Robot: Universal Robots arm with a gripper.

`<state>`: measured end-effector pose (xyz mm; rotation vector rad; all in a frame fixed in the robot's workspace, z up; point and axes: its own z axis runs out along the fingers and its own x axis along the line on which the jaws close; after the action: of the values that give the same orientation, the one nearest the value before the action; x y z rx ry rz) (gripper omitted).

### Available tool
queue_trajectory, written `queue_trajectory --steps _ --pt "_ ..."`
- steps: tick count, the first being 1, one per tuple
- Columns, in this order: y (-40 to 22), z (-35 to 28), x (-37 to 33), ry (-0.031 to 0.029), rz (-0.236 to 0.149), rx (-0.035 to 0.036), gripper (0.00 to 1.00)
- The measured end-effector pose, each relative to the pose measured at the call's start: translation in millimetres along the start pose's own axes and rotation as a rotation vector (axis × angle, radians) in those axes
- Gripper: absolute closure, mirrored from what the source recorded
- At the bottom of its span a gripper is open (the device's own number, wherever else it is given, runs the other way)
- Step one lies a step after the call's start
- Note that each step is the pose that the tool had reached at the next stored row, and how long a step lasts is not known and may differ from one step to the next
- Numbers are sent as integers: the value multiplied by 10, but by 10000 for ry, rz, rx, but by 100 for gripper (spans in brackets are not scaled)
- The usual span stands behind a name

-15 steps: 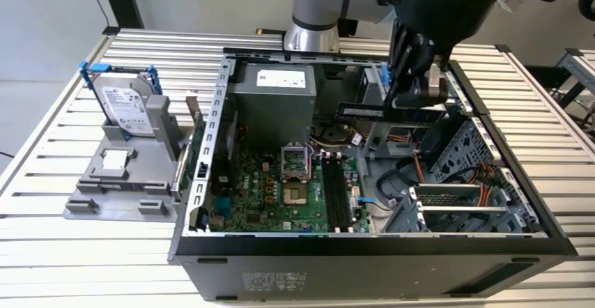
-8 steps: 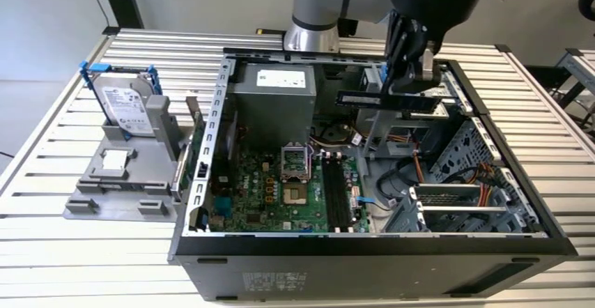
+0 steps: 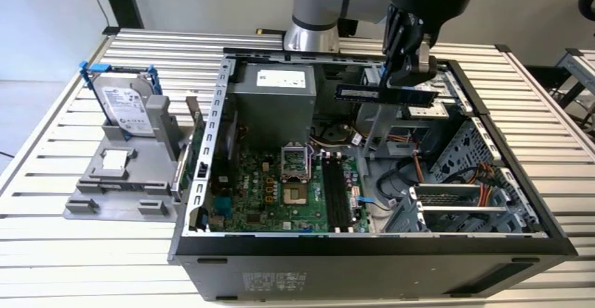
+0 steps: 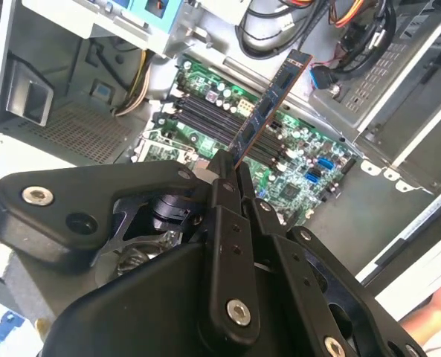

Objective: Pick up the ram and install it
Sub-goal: 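Insert the ram into the slot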

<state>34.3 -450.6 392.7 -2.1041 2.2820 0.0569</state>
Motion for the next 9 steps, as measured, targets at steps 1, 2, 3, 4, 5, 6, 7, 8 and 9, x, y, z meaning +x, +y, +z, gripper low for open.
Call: queue_trajectory --steps 1,2,3,4,5,6,7,8,9 --pt "0 0 0 1 -1 -3 100" --pt "0 0 0 1 0 -3 100" --pt "0 0 0 1 0 -4 100" --pt "0 0 0 1 0 -4 100" --pt "0 0 0 1 0 -4 100" --pt "0 0 0 1 0 -5 100" --pt "0 0 0 1 0 -5 100" --pt "0 0 0 1 0 -6 100" --pt "0 0 0 1 0 -6 100"
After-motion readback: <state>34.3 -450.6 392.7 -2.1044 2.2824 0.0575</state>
